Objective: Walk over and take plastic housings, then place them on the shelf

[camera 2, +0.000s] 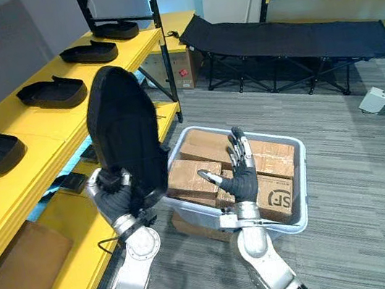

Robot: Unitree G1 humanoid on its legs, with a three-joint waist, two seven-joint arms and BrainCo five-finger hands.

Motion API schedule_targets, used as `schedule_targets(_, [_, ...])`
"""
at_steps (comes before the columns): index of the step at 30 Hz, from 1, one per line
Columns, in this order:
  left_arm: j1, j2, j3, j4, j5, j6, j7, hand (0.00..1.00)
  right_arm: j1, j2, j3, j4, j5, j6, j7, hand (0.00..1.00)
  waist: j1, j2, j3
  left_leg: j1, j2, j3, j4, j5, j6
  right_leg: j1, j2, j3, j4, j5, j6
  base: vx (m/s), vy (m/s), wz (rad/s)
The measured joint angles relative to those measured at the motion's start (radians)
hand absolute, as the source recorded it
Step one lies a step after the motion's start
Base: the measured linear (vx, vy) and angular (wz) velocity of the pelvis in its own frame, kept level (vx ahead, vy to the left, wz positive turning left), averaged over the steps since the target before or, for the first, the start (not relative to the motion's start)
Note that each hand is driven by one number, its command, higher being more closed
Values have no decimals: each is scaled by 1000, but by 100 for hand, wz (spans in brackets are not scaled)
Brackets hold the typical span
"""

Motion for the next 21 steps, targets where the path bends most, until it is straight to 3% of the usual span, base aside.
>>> schedule_targets(1, [1,13,28,14,0,-24,18,100,55,-1,-43,-2,66,-1,71,0,-1,-3,-7,0,0,12,0,-3,1,-10,1,9,1,0,0,19,17,-18])
schedule_targets(2, [3,17,39,20,0,-40,23,100,78,-1,-64,-2,87,-1,93,0,-2,-3,-8,0,0,16,0,-4,1,-13,1,14,0,1,1,18,18,-19])
schedule_targets(6, [74,12,100,1,-51,-201,33,100,189,3,-222,45,127,46,152,0,-21,0,-10,1,-1,32,2,-18,2,-15,1,27,-4,0,2,3,17,-11])
schedule_targets(8, [131,8,104,-57,-87,-249,2,100,206,4,-270,106,120,58,162,0,-28,3,-12,0,-1,38,6,-24,2,-15,1,28,-14,0,2,10,17,-9])
schedule_targets(11, [231,-9,106,-197,-143,-288,-119,100,201,1,-295,147,97,58,192,0,-25,19,-16,-26,-1,16,30,-37,6,-10,-2,13,-27,3,6,14,6,15])
schedule_targets(13, [289,-13,132,-278,-221,-312,-257,100,149,-4,-267,172,84,58,235,0,3,35,-18,-42,-2,-26,38,-37,7,12,-5,-31,-31,5,9,35,2,53])
schedule_targets(15, [321,-19,174,-319,-252,-313,-318,100,79,-17,-225,215,62,58,237,0,23,41,-20,-55,-2,-70,46,-37,6,40,-6,-74,-36,1,8,10,-6,67])
schedule_targets(18, [375,-19,281,-377,-322,-322,-423,100,-61,-51,-154,281,8,58,239,0,89,48,-18,-100,-6,-159,75,-36,6,77,-9,-165,-39,-8,10,-13,7,89])
schedule_targets(19, [408,-19,326,-394,-375,-334,-488,100,-112,-60,-121,304,8,59,247,0,121,50,-17,-121,-13,-211,89,-36,7,103,-11,-214,-38,-19,16,-20,8,86])
schedule_targets(21, [446,-20,361,-420,-431,-339,-574,100,-153,-66,-97,316,8,68,254,0,154,52,-14,-134,-24,-267,102,-36,7,134,-15,-264,-31,-36,20,-11,3,89])
